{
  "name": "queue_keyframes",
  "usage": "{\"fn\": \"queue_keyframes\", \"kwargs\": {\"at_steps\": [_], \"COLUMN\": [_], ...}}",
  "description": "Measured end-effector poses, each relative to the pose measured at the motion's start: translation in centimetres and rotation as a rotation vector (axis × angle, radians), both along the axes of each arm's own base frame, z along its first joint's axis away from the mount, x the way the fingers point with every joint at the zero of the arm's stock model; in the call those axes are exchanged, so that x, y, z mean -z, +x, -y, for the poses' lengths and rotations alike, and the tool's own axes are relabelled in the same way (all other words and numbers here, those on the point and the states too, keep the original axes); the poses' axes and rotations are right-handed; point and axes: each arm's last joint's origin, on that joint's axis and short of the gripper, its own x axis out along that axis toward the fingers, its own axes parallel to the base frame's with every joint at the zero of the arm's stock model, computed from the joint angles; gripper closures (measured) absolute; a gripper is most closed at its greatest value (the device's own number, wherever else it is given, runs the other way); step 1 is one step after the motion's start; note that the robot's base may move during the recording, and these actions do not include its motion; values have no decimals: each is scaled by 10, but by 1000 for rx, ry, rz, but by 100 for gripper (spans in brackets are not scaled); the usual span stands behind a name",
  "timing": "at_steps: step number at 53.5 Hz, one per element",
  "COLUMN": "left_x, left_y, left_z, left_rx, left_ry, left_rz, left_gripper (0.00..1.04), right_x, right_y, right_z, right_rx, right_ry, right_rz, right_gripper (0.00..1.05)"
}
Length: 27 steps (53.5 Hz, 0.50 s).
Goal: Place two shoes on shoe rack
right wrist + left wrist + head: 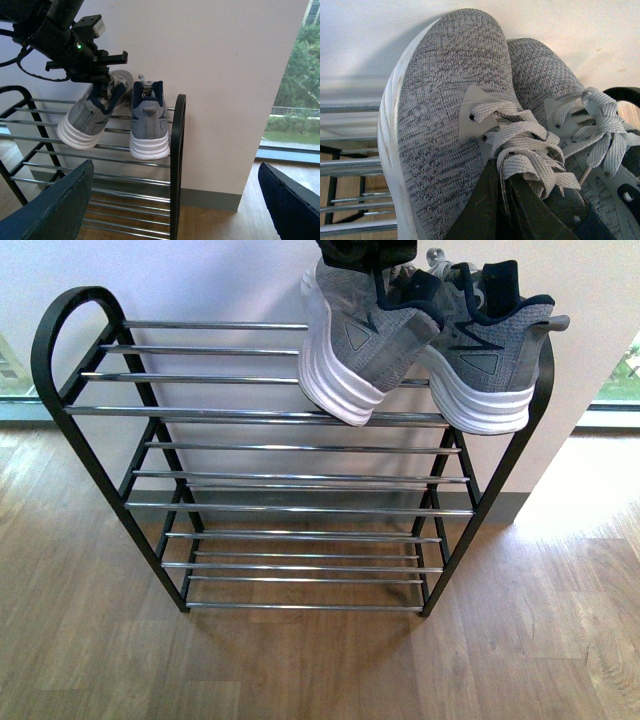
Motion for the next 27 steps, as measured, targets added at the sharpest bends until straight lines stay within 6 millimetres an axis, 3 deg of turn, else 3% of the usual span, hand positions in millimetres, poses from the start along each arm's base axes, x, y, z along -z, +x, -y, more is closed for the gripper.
{"fn": "queue_keyframes", "kwargs": {"at_steps": [27], "left_x": [-4], "left_y": [-11], "left_z": [11], "left_rx": [-40], "left_ry": [-81], "left_rz": [0], "left_gripper": [103], "right_x": [0], "right_y": [0], "right_z": [0], "right_rx": [0], "right_ry": [0], "right_rz": [0], "right_gripper": [9]}}
